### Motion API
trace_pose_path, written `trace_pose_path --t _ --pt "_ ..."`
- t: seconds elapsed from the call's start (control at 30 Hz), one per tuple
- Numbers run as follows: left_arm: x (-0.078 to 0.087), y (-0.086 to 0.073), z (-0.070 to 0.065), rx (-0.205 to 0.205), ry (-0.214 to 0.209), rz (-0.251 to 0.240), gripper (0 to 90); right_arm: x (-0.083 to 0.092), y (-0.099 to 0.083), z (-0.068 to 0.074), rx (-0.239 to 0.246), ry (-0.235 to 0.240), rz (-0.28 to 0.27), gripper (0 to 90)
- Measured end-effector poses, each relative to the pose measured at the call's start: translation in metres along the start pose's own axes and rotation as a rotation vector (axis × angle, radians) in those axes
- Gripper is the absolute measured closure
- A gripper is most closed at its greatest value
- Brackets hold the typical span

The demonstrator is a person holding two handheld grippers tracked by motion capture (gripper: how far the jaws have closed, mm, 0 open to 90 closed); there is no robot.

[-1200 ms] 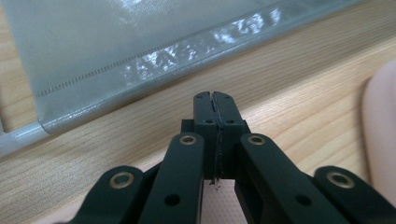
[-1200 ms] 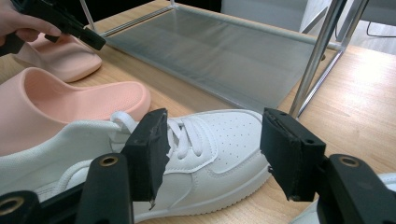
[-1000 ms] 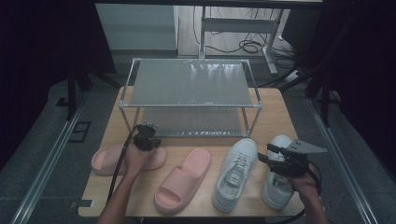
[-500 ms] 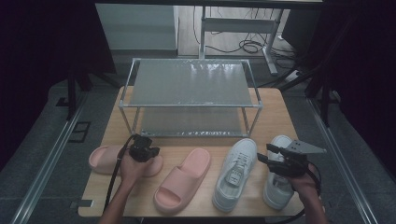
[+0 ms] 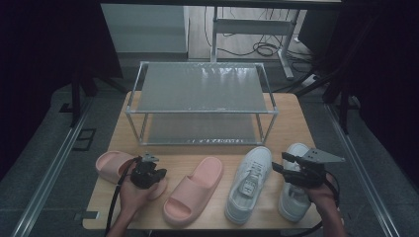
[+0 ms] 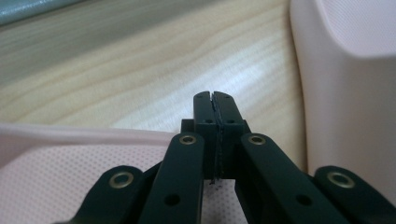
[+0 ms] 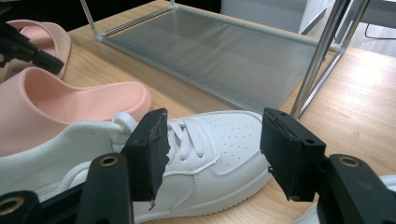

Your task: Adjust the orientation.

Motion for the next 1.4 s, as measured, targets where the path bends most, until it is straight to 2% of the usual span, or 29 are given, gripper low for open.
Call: trace_pose_path --t 0.43,0.83,1.13,1.2,1.3,1.33,1.37,1.4 --pt "0.016 -0.022 -0.01 0.003 -0.016 -0.023 90.0 0.0 0.0 0.0 0.002 -0.001 0.0 42.4" --pt "0.038 -0.049 -0.015 0.025 -0.021 -0.04 90.0 0.001 0.0 0.0 0.003 -0.001 0.0 42.4" --pt "0.046 -0.057 -0.015 0.036 -0.023 -0.045 89.6 0.001 0.0 0.001 0.003 -0.002 0.001 42.4" --pt "0.053 -0.054 -0.011 0.04 -0.013 -0.063 89.4 0.001 0.0 0.001 0.002 -0.001 0.001 42.4" --pt "0.075 -0.044 0.005 0.059 0.02 -0.116 89.4 0.001 0.0 -0.001 -0.001 -0.004 -0.002 42.4" --pt "0.075 -0.044 0.005 0.059 0.02 -0.116 89.4 0.001 0.0 -0.001 -0.001 -0.004 -0.002 42.4" --pt "0.089 -0.04 0.021 0.079 0.049 -0.145 89.4 0.001 0.0 -0.001 -0.001 -0.004 -0.003 42.4" --pt "0.094 -0.038 0.029 0.089 0.065 -0.157 89.4 0.002 0.0 -0.001 0.0 -0.004 -0.003 42.4"
Point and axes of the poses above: each handheld gripper's, and its own axes: x roughly backward along the jaws, y roughly out of its top, z roughly to its left, the point moved 8 cm from there along -x, roughly forward along the jaws, and after that the axes turned 8 degrees about -x, right-handed, at the moved point
